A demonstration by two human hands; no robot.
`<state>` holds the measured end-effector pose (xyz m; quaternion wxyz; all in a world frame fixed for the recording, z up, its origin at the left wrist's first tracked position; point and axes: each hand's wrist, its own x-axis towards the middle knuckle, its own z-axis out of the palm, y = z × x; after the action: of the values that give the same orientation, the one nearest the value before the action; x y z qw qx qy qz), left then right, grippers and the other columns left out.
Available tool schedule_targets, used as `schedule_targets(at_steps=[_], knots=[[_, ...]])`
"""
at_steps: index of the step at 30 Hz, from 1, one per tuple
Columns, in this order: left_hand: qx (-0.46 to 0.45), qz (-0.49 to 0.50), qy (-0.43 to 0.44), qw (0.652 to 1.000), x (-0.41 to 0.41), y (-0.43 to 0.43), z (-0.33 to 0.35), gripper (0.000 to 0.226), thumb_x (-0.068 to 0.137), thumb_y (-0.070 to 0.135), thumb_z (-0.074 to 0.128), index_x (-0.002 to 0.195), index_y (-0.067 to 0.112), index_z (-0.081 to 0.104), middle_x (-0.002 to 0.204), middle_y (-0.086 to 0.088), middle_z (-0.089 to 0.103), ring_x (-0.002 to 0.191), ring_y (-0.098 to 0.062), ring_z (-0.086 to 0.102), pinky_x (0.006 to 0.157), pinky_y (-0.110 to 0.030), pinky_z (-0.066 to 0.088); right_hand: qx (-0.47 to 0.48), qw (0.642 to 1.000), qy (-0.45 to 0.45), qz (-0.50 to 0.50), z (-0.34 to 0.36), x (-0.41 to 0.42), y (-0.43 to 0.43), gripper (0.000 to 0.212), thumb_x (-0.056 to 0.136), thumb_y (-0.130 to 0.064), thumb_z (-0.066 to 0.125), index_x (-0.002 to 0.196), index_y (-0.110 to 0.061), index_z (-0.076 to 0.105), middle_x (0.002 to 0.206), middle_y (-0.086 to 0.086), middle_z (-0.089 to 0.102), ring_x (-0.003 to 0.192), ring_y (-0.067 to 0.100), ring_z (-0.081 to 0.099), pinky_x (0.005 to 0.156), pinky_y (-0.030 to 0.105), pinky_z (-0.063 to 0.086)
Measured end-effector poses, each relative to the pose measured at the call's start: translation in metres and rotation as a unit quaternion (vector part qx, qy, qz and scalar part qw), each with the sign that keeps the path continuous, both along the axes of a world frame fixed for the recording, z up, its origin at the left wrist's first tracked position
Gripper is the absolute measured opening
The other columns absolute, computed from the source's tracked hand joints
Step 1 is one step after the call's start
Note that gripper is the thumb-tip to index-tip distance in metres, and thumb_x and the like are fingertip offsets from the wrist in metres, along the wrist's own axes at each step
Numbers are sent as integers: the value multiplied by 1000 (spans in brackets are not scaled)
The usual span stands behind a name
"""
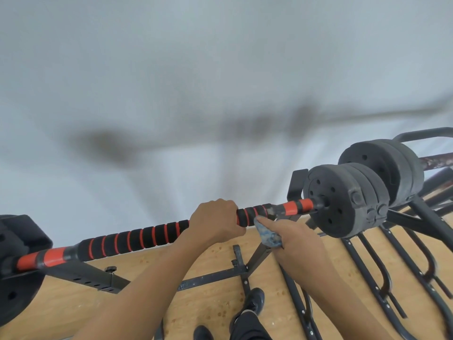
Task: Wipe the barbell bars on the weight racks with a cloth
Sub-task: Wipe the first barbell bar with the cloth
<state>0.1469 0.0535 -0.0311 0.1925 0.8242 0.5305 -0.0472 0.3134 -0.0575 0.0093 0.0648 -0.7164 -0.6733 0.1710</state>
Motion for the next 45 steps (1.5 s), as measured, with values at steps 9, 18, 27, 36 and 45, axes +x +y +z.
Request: schedule_targets(at_steps=[9,18,27,36,45], knots=[[106,-17,36,994,1,-11,-2,25,100,44,52,91,24,64,75,6,60,70,-18,61,69,-30,50,26,999,-38,11,-7,-37,46,34,98,-22,49,129,-35,52,102,-7,62,84,16,62,62,26,43],[140,-19,43,989,2,-14,-8,34,99,51,51,82,22,54,66,6,51,55,-15,46,60,-30,39,35,999,10,2,-32,-20,-12,80,95,-14,60,156,-47,19,94,-15,57,78,9,51,61,22,38],[72,-44,30,996,-21,-4,0,36,93,57,62,104,25,49,81,7,56,75,-15,61,70,-32,52,73,994,67,-39,10,-24,38,50,99,-20,57,147,-30,48,99,-3,64,89,18,65,82,37,58],[123,-65,52,989,-24,-5,-3,27,98,47,50,84,24,55,69,6,55,59,-16,55,62,-30,47,38,999,5,-5,-31,-43,18,70,100,-17,50,155,-46,18,99,-7,60,82,13,59,68,25,50],[129,-59,40,989,-26,-8,-6,27,97,50,56,102,24,60,79,6,56,72,-18,59,73,-32,50,50,990,126,-27,-46,-14,-24,61,95,-15,60,146,-45,46,98,-15,68,85,8,63,79,25,54]])
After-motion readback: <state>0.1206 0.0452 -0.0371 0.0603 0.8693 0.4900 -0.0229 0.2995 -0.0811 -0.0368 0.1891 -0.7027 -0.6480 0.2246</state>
